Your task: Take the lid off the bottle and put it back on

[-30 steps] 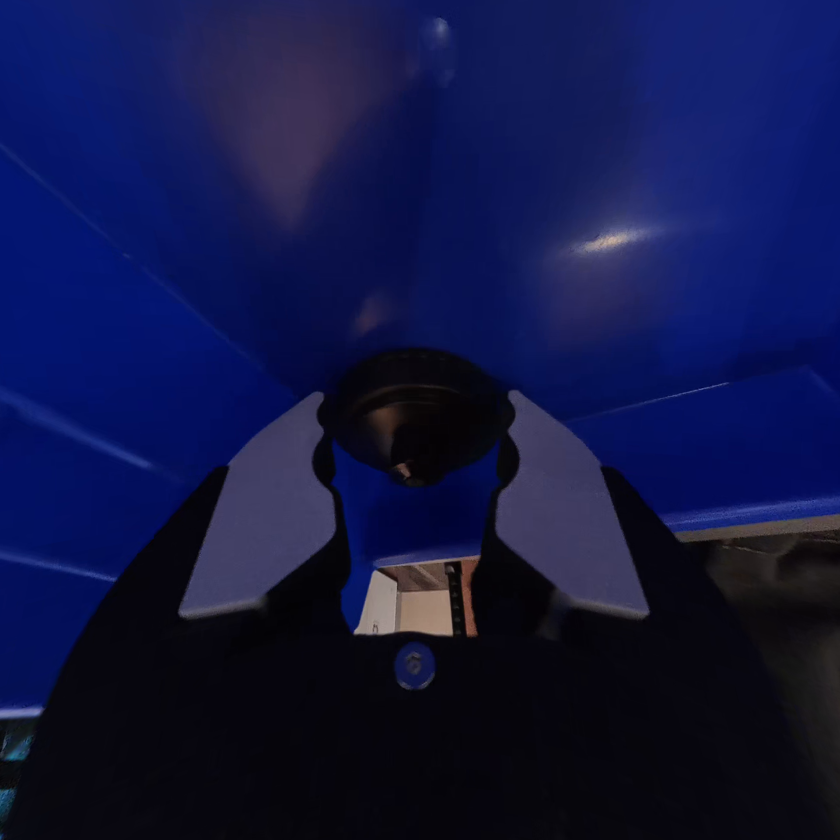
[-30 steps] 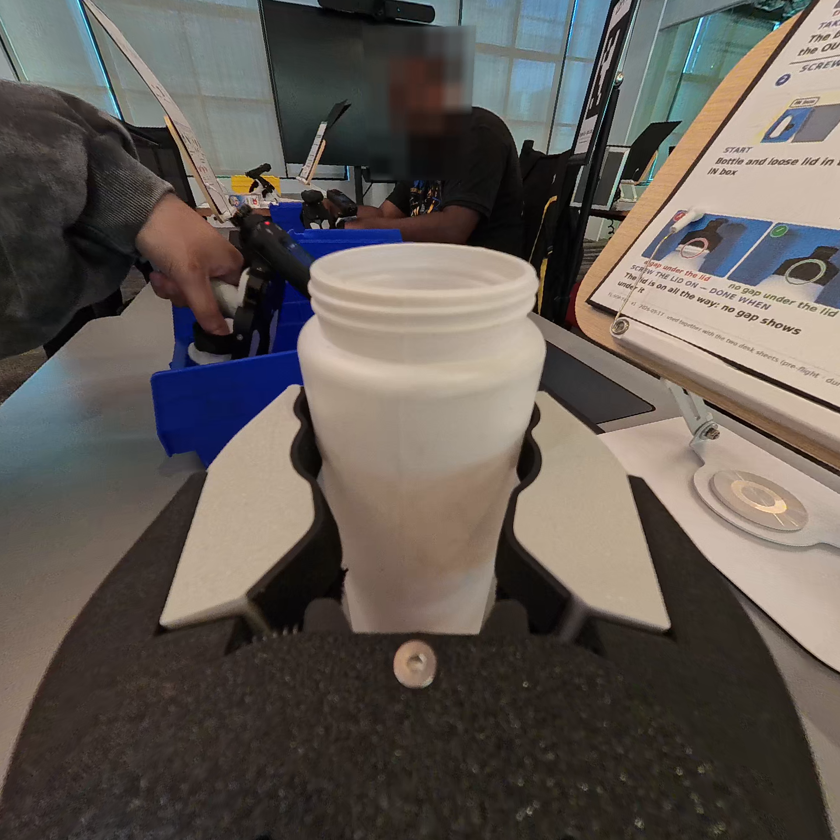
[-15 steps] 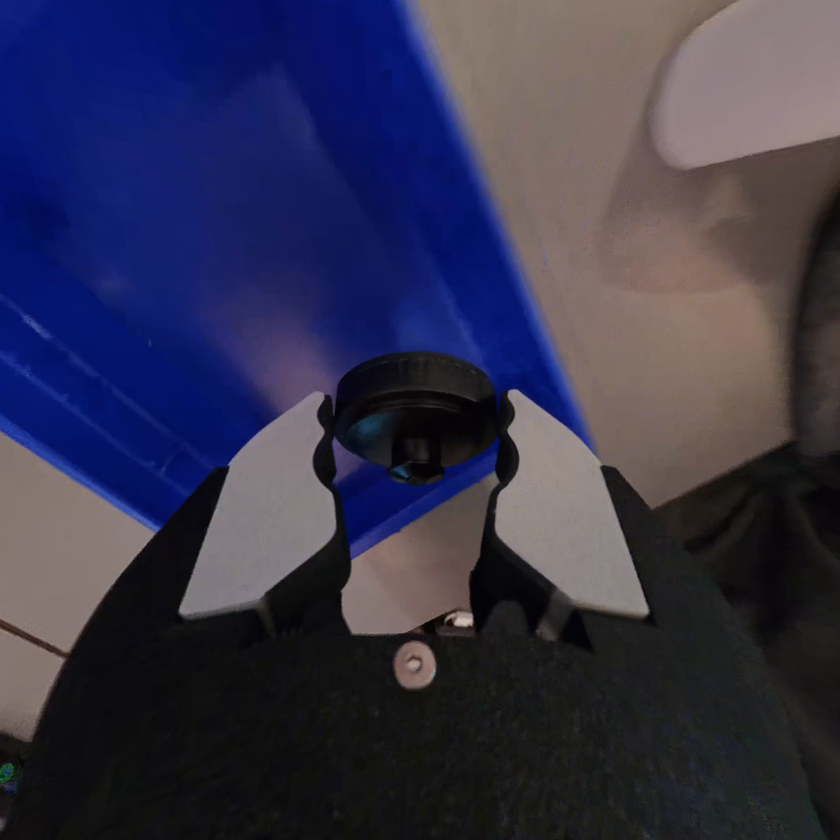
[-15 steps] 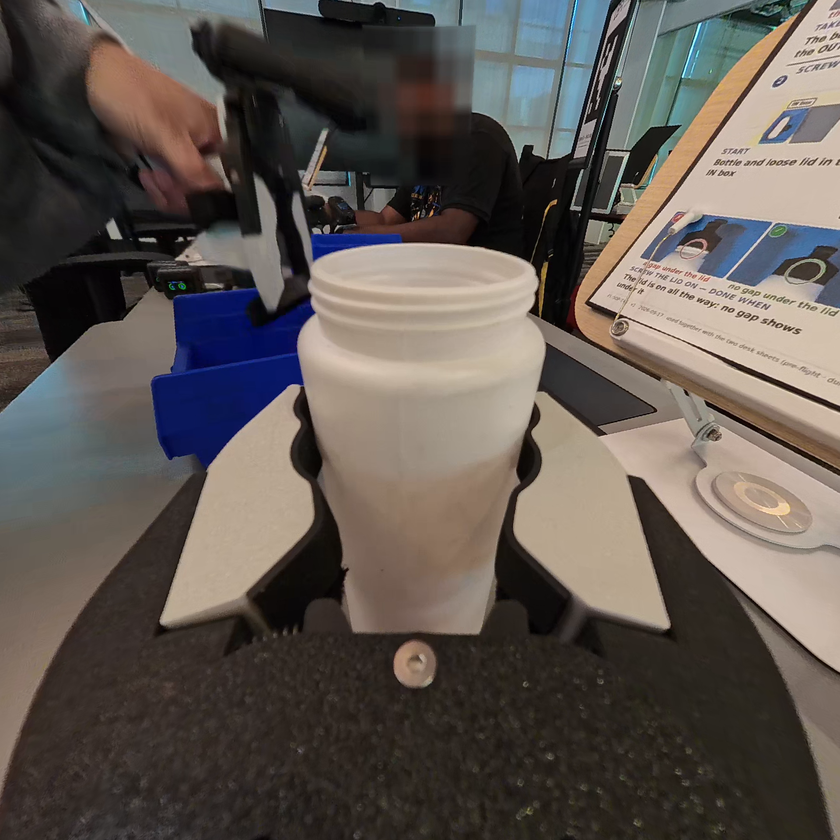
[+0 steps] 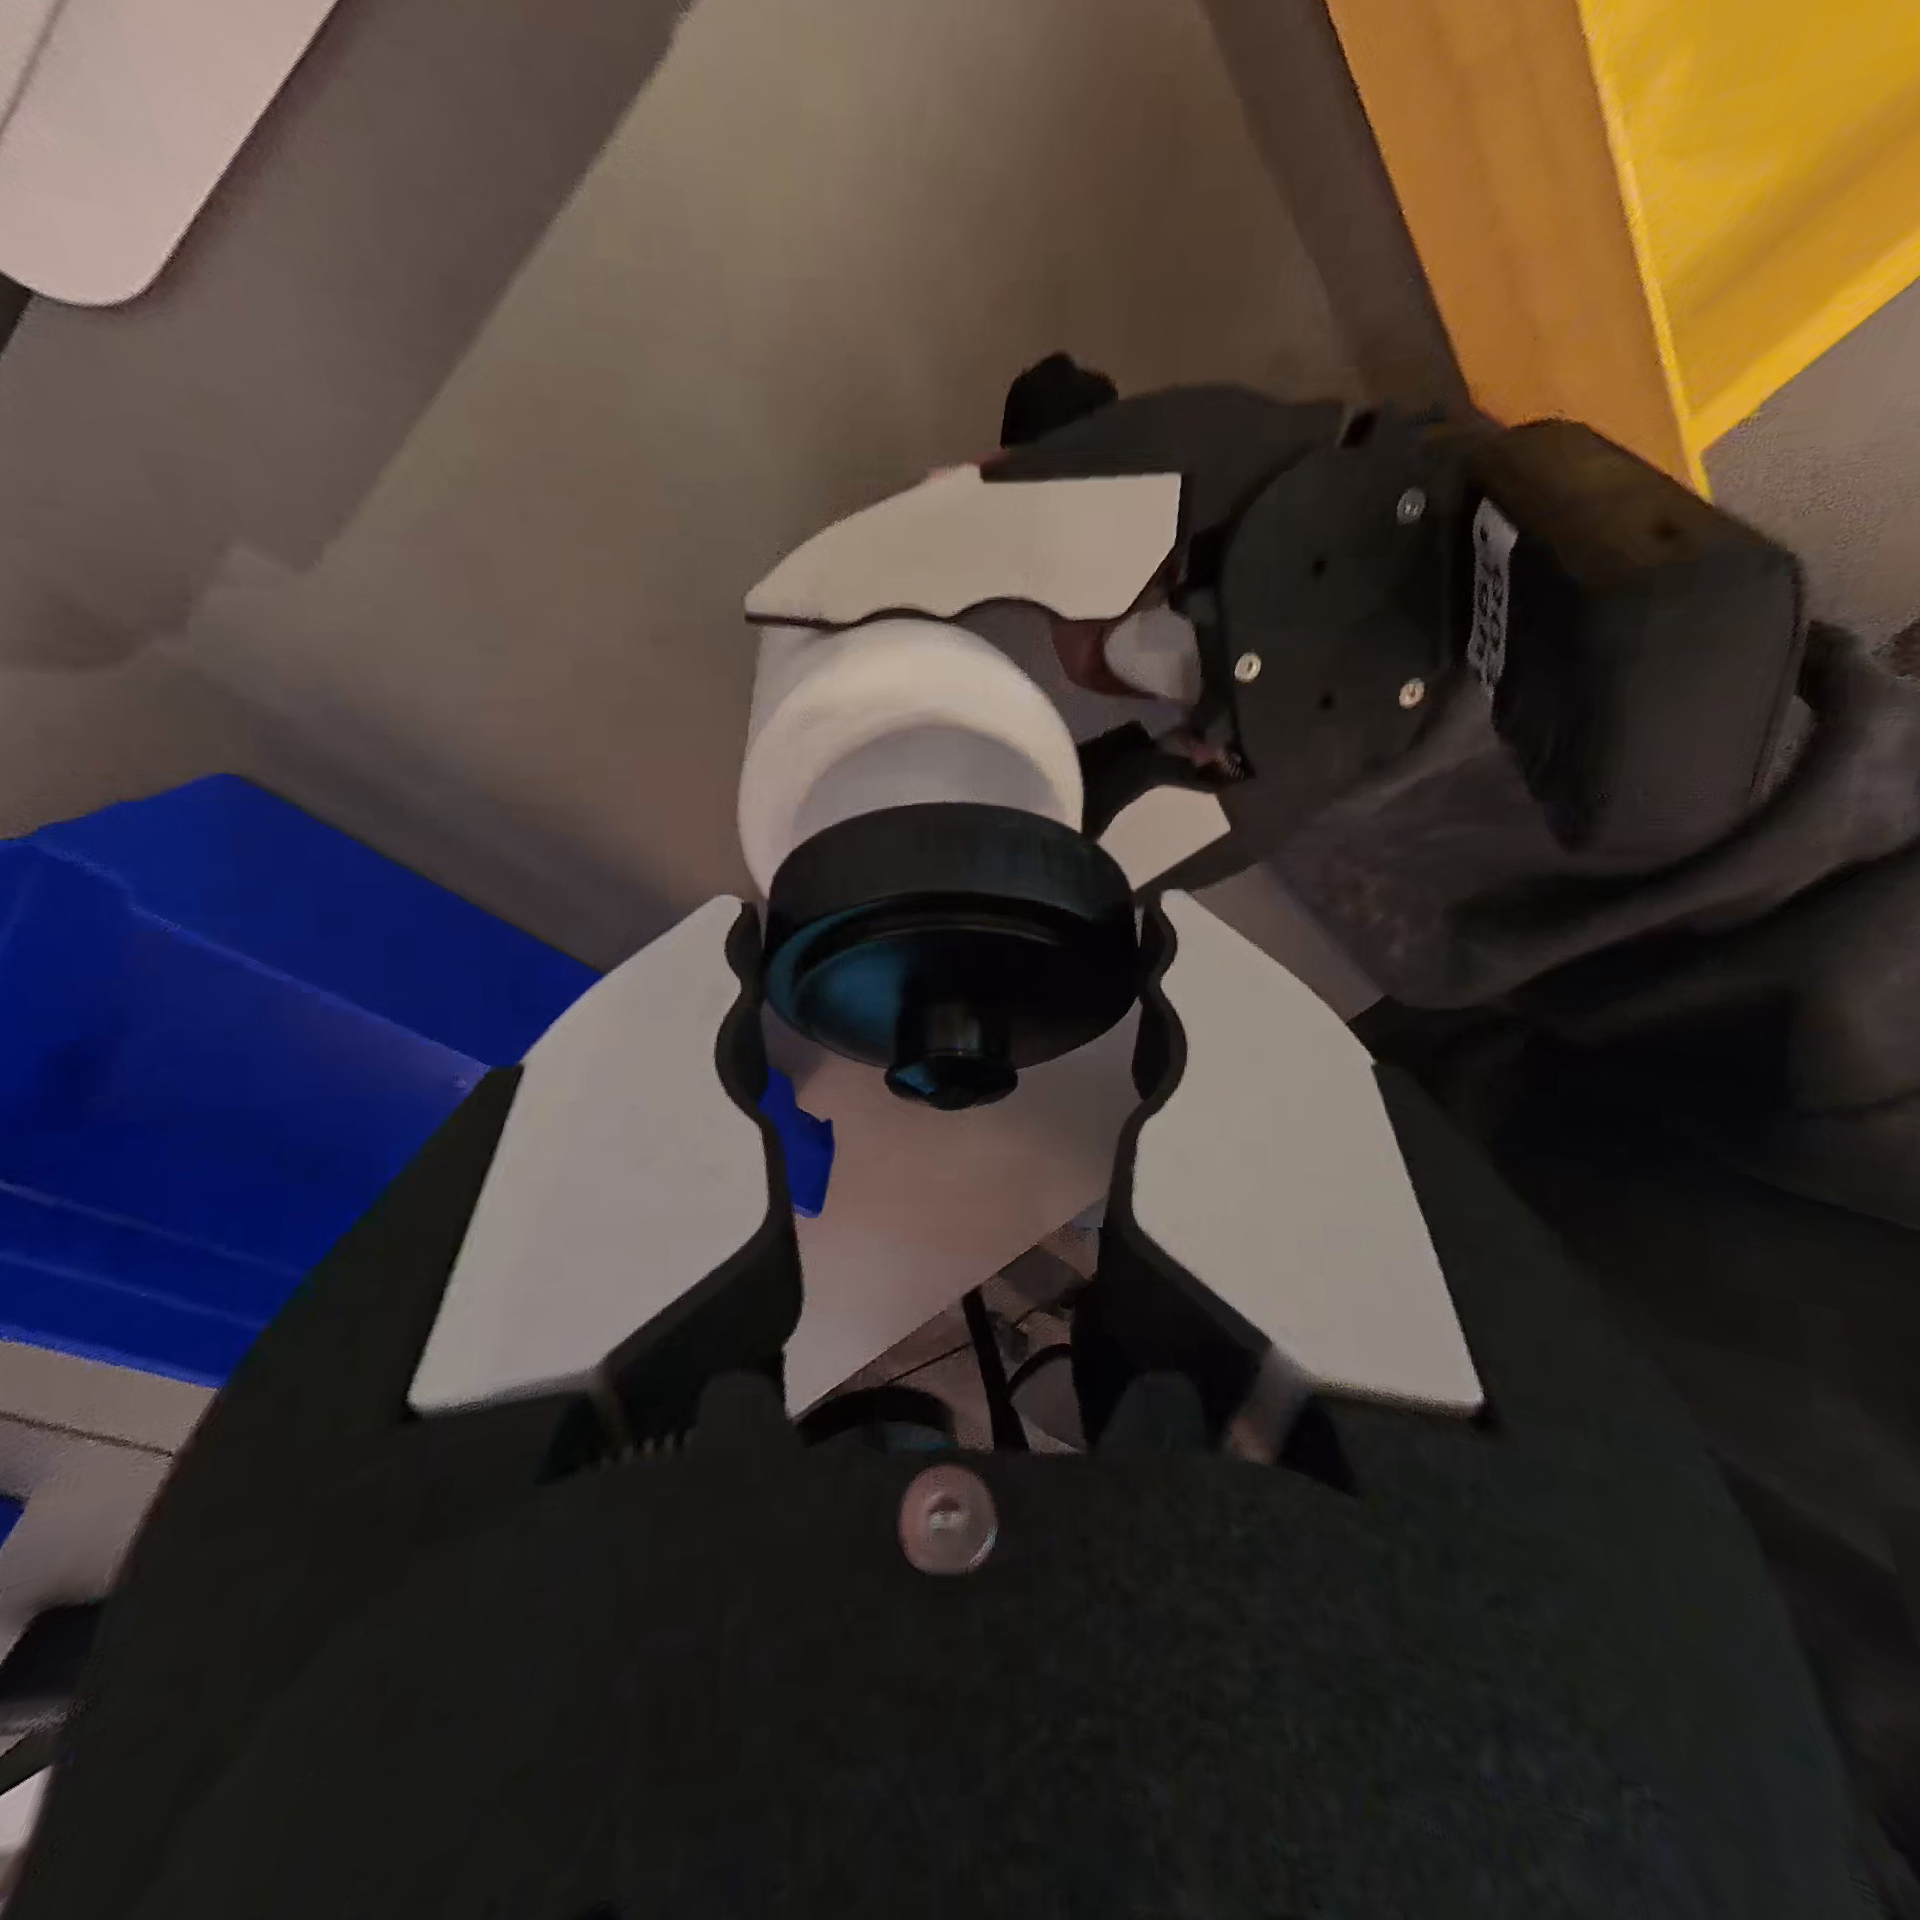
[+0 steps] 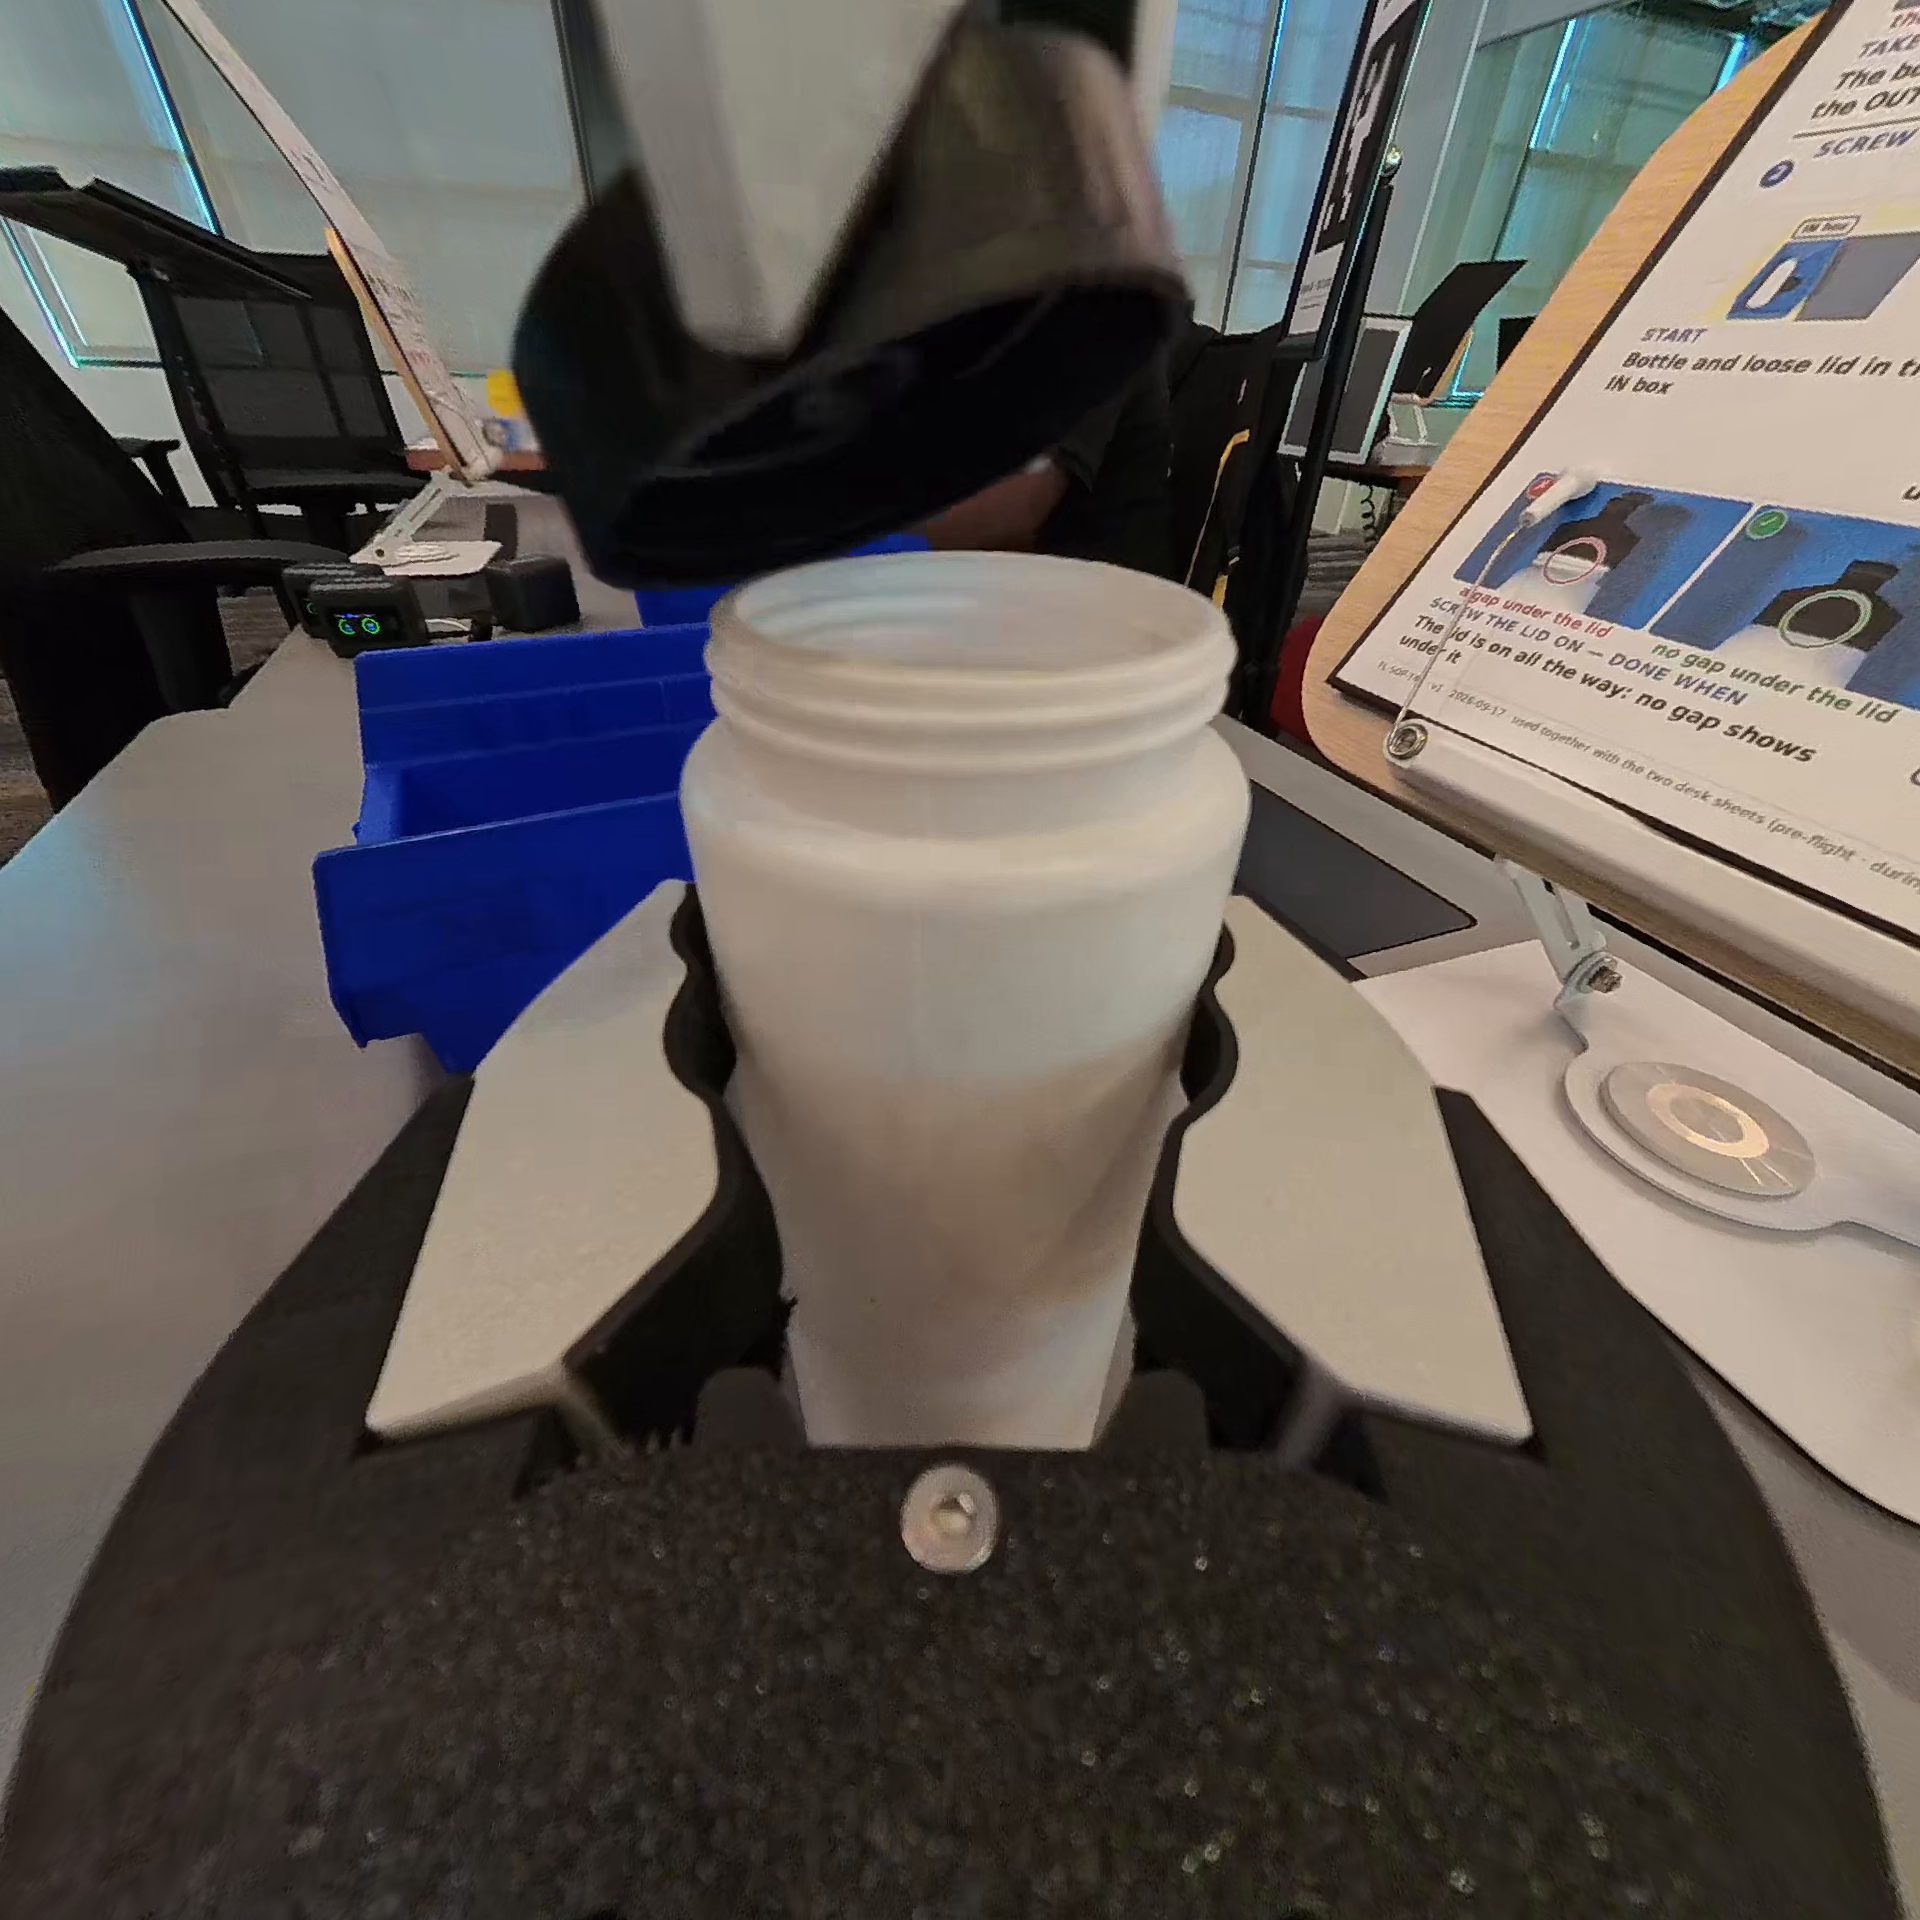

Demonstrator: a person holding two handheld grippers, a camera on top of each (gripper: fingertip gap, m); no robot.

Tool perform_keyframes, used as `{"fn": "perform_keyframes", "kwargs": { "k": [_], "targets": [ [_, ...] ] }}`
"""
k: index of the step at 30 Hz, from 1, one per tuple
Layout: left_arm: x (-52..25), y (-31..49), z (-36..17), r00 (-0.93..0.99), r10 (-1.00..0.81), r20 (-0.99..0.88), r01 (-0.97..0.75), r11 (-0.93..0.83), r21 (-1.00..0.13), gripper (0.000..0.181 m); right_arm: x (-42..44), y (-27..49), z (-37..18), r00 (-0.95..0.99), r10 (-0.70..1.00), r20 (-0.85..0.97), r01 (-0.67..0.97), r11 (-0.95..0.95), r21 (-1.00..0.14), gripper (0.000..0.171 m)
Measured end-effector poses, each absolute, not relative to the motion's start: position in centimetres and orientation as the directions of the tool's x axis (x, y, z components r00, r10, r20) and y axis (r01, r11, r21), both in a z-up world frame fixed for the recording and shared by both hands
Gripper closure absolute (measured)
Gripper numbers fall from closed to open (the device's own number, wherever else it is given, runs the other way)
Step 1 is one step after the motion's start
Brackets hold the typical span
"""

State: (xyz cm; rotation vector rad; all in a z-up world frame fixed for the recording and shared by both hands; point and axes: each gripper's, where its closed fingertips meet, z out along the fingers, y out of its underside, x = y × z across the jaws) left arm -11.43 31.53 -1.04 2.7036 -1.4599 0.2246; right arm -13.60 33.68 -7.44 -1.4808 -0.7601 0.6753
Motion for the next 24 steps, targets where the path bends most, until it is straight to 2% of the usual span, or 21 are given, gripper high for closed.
{"fn": "perform_keyframes", "kwargs": {
  "k": [8,17,24],
  "targets": [
    [-11.1,32.0,-2.7,0.53,-0.847,0.039,-0.846,-0.525,0.095,0.113,-13.7,33.6,-7.5,0.624,0.78,0.043,0.083,-0.011,-0.996,0.084],
    [-10.6,32.3,-2.9,0.48,-0.877,0.015,-0.876,-0.479,0.054,0.113,-13.6,33.7,-7.5,0.623,0.782,0.033,0.075,-0.018,-0.997,0.084],
    [-10.4,32.0,-2.9,0.171,-0.985,-0.017,-0.985,-0.171,0.011,0.113,-13.6,33.7,-7.5,0.621,0.783,0.03,0.074,-0.02,-0.997,0.084]
  ]
}}
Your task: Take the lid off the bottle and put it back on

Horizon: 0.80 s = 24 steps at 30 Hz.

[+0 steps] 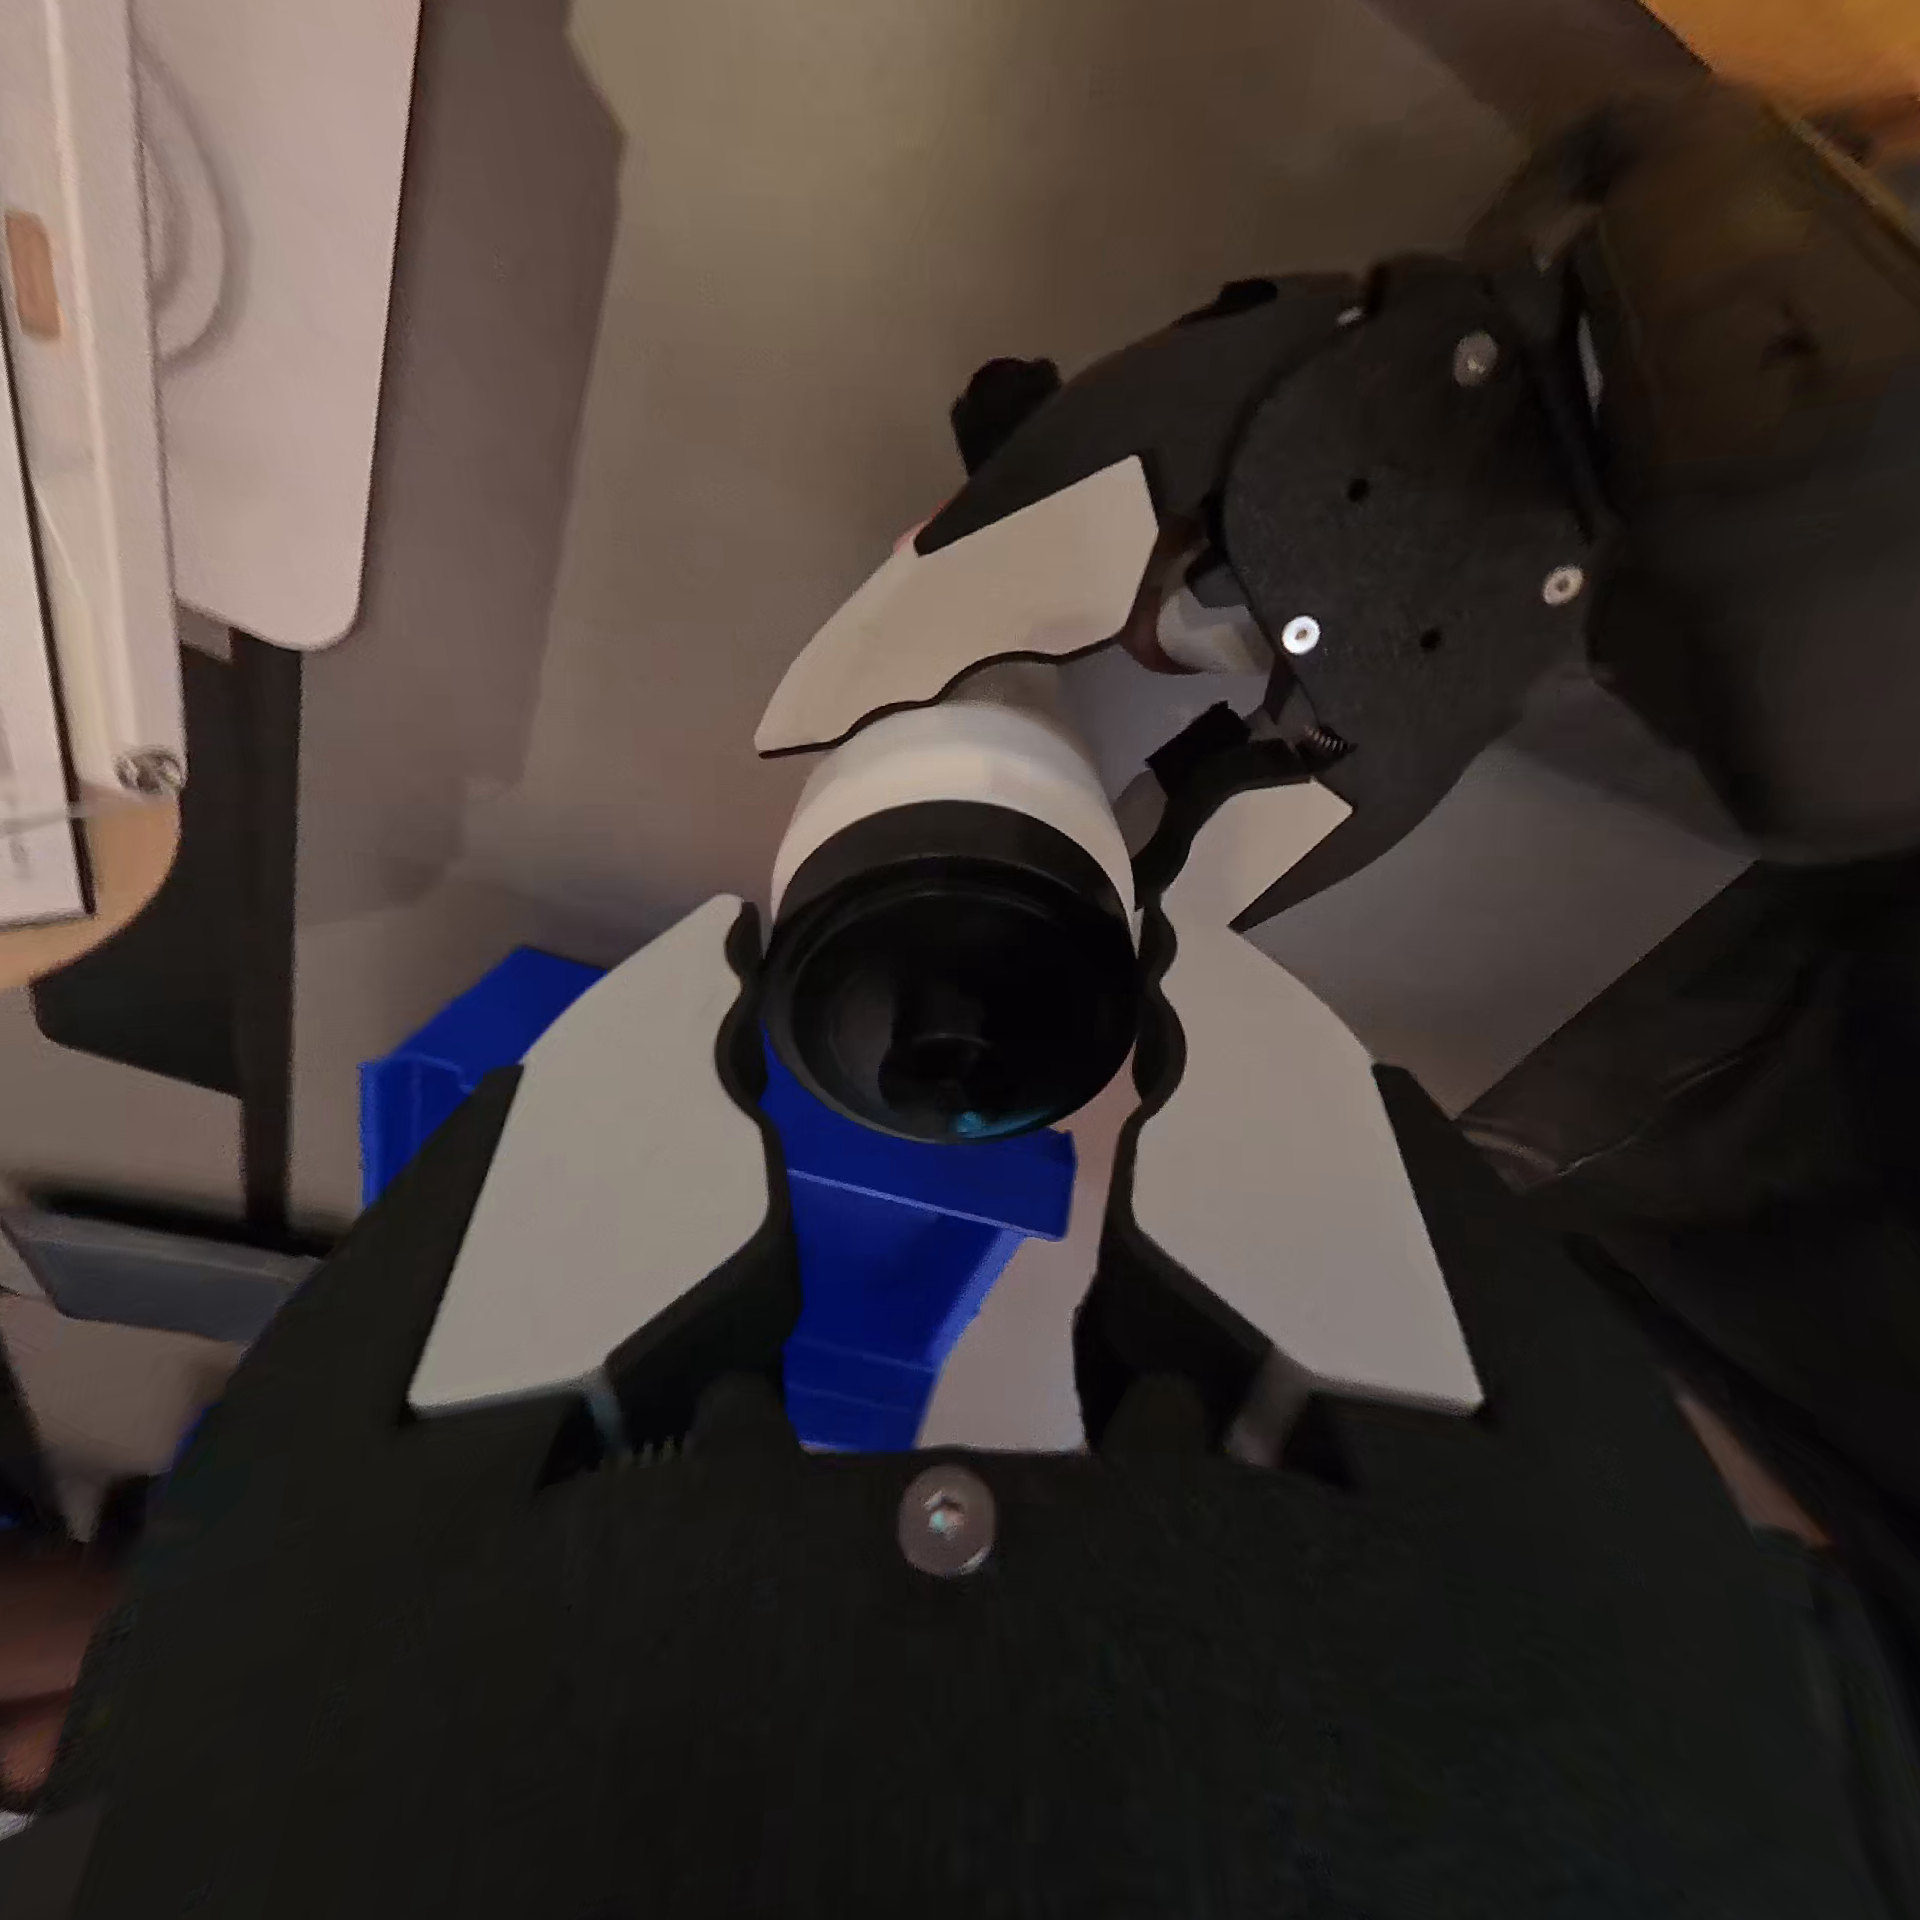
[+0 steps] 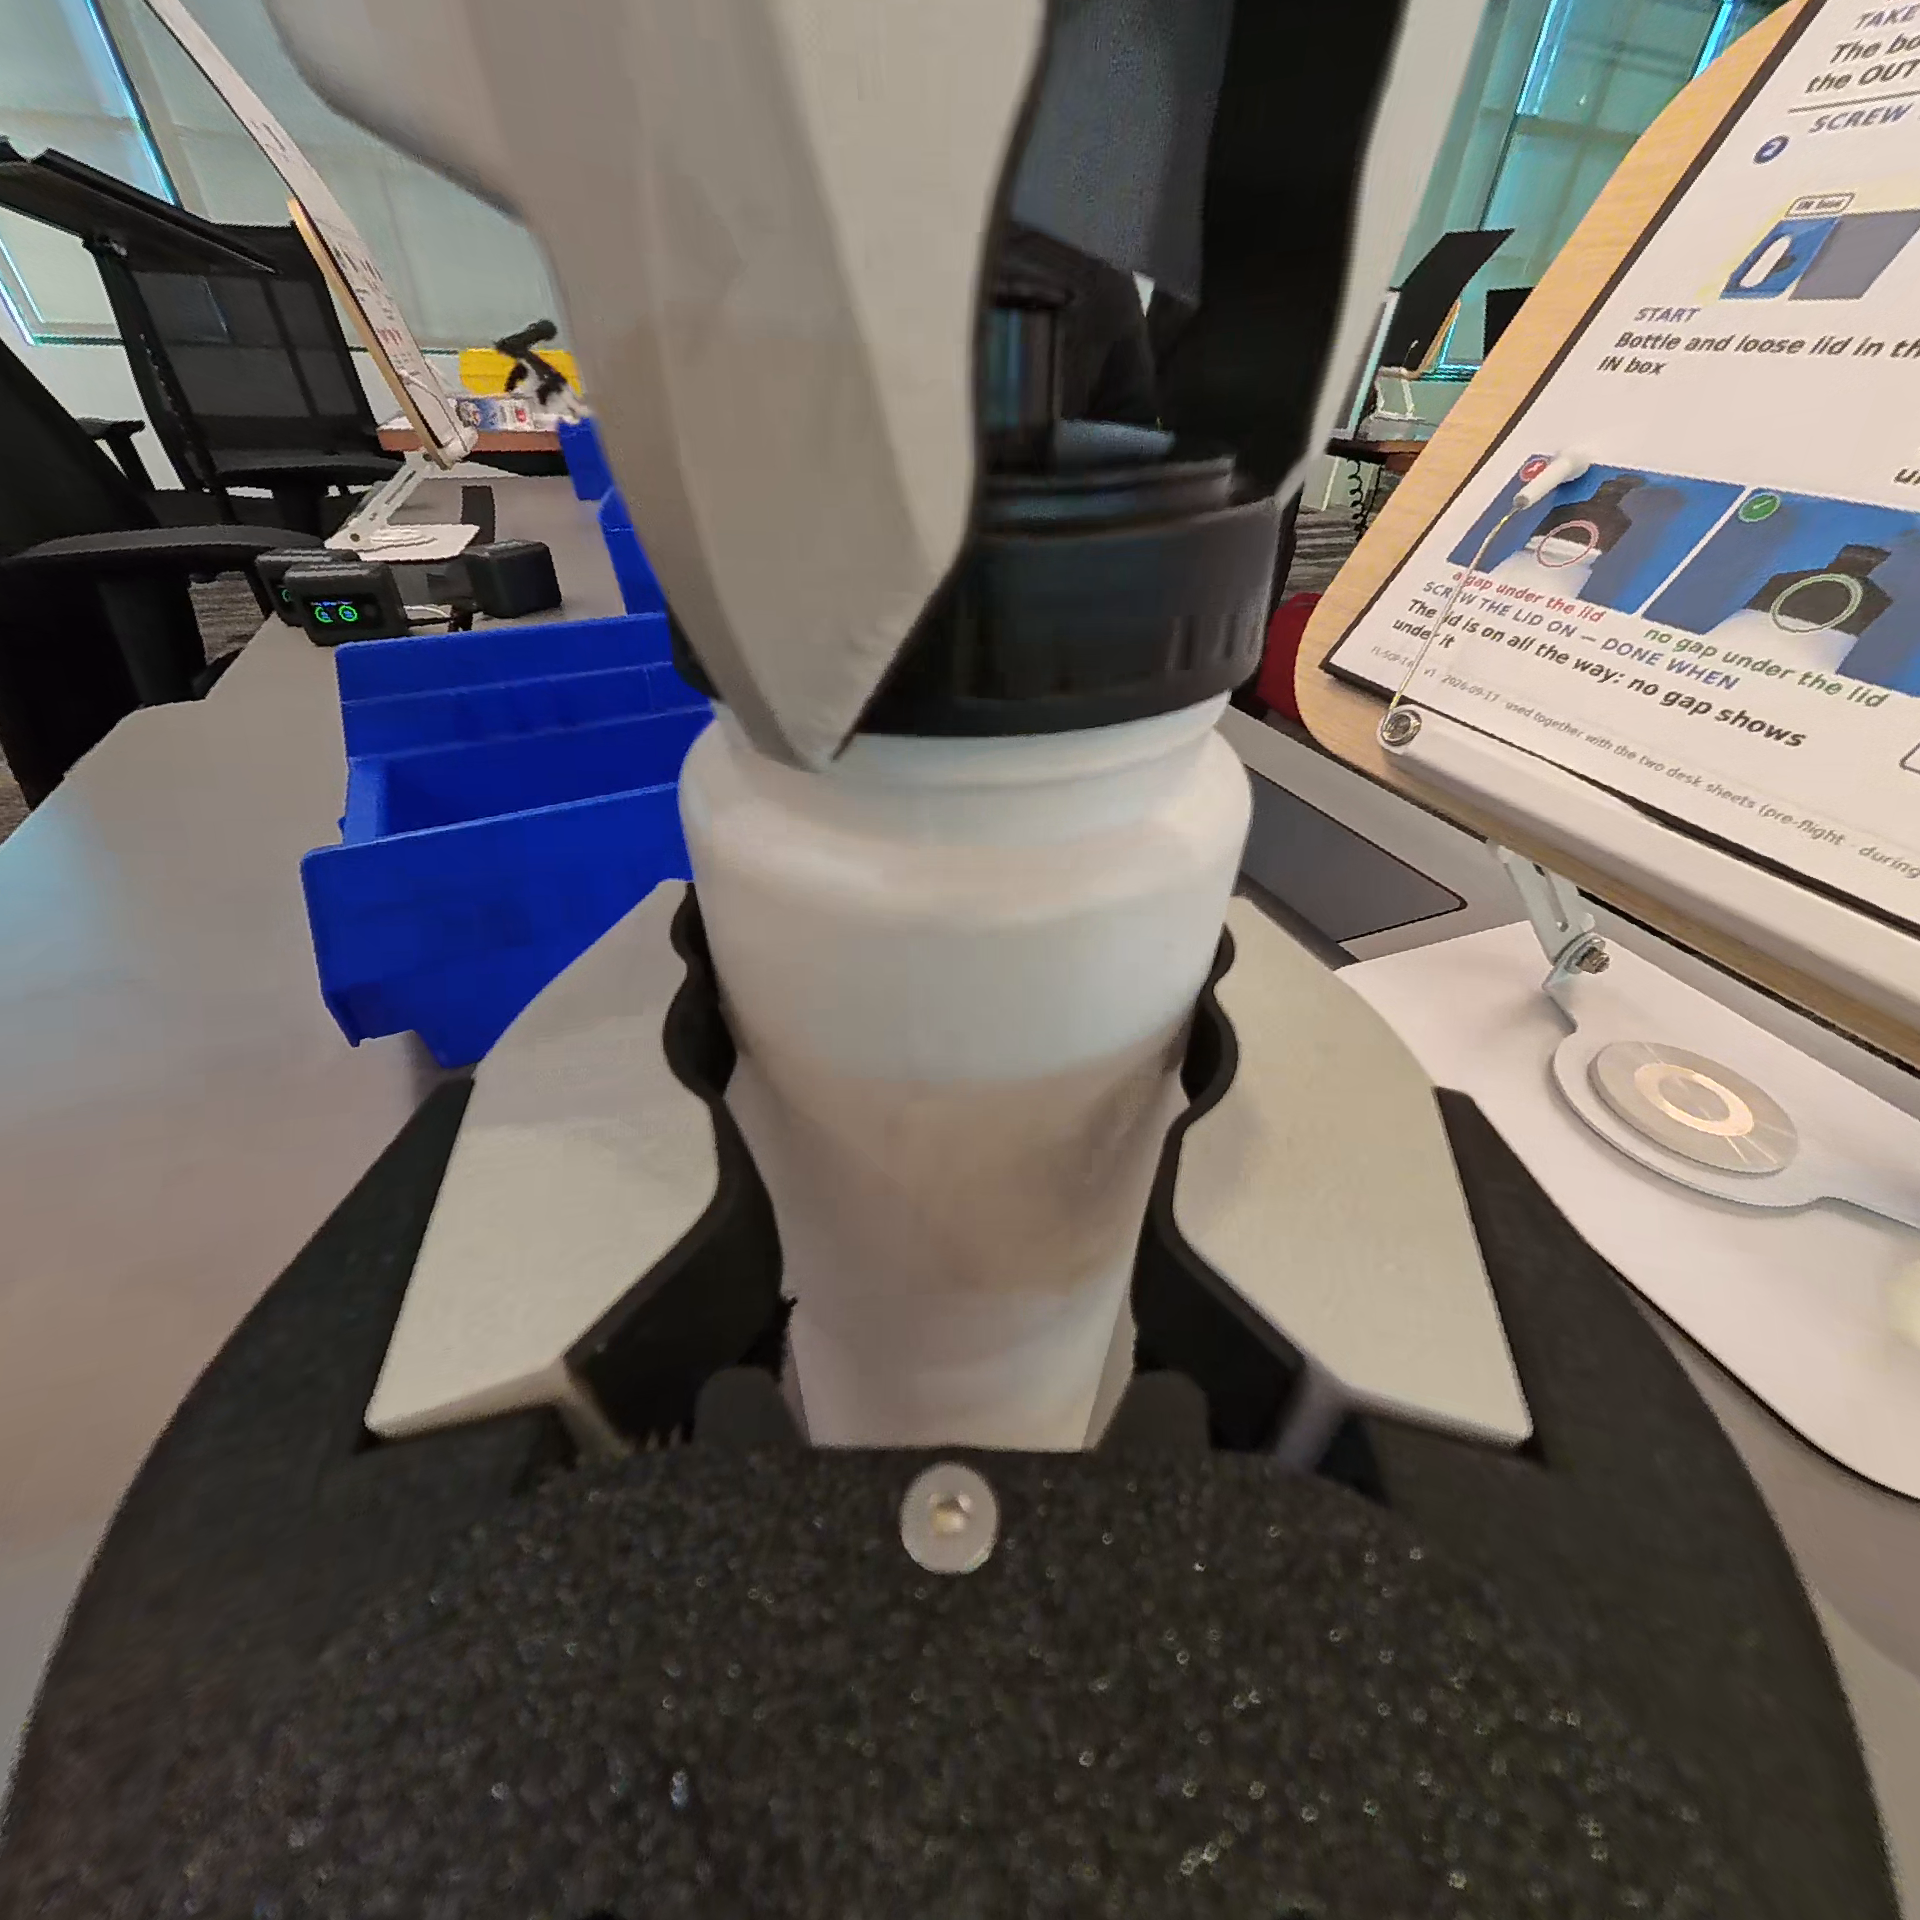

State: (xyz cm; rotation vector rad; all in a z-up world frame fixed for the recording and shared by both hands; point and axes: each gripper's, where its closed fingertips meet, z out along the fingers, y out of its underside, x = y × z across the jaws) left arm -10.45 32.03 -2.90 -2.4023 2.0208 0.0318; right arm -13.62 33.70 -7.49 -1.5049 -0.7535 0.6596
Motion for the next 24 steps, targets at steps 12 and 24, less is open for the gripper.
{"fn": "perform_keyframes", "kwargs": {
  "k": [12,24],
  "targets": [
    [-10.1,31.7,-4.2,-0.326,-0.94,-0.097,-0.945,0.325,0.028,0.111,-13.7,33.8,-7.5,0.62,0.784,0.025,0.076,-0.028,-0.997,0.084],
    [-9.2,33.1,0.7,0.235,-0.969,-0.08,-0.875,-0.175,-0.452,0.084,-13.7,33.8,-7.6,0.626,0.779,0.023,0.077,-0.033,-0.996,0.084]
  ]
}}
